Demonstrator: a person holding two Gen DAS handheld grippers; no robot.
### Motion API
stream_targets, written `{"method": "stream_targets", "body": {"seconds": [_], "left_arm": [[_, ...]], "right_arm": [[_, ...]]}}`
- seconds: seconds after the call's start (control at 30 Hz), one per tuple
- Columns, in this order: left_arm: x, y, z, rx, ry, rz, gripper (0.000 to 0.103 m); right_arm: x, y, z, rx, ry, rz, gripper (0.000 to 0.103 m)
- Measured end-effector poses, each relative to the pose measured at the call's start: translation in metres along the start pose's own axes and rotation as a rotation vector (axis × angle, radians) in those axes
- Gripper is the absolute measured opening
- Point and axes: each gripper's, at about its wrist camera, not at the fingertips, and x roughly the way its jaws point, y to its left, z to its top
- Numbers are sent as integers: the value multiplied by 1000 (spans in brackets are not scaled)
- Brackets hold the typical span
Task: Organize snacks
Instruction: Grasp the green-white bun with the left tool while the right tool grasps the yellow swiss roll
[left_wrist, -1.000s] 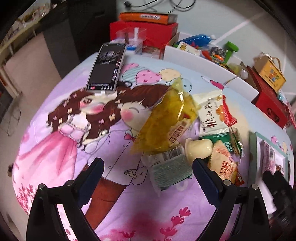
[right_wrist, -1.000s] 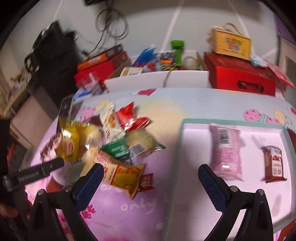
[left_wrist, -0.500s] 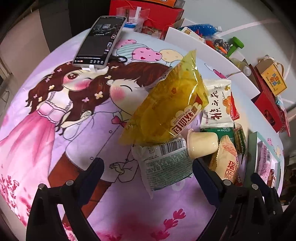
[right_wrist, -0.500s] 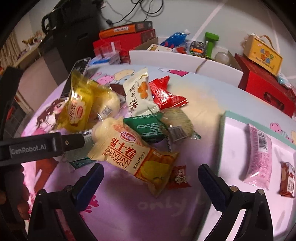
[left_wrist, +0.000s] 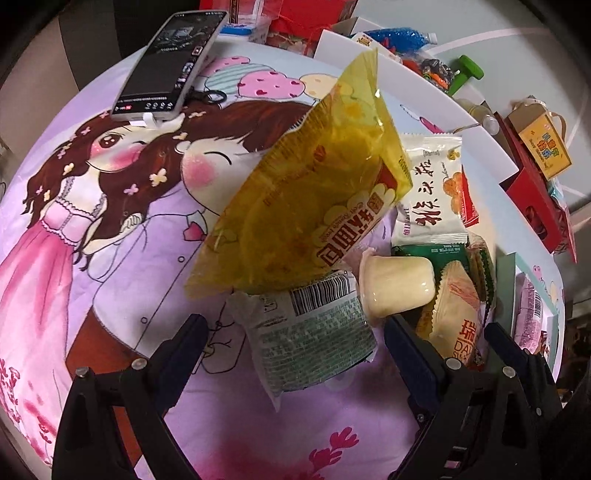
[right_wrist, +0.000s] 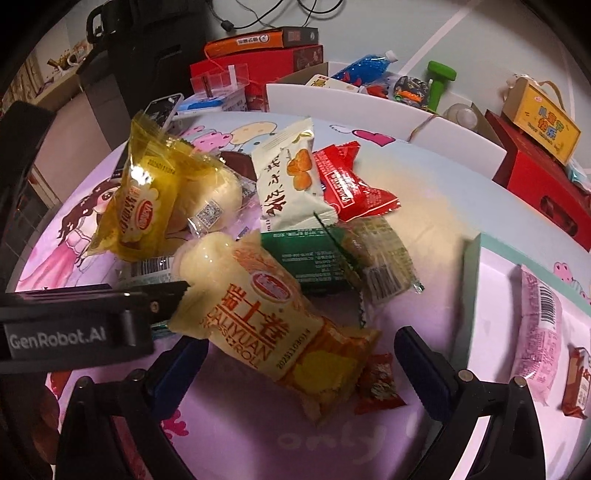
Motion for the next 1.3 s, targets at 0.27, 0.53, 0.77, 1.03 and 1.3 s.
{"method": "stream_targets", "body": {"seconds": [0.27, 0.53, 0.77, 1.03, 1.3], "left_arm": [[16, -7, 2, 25, 12, 30, 96], [10, -7, -4, 25, -11, 24, 77], [8, -9, -8, 30, -17, 19, 70], [-4, -7, -12, 33, -36, -5, 68], [-36, -1, -12, 43, -94, -46, 68]], "right_arm": [[4, 0, 0, 7, 1, -18, 83], [-2, -5, -1, 28, -9, -13, 72], [-10, -10, -1, 51, -17, -4, 70], [-25, -14, -4, 70, -36, -2, 68], [-44, -16, -7, 79, -65, -15, 68]]}}
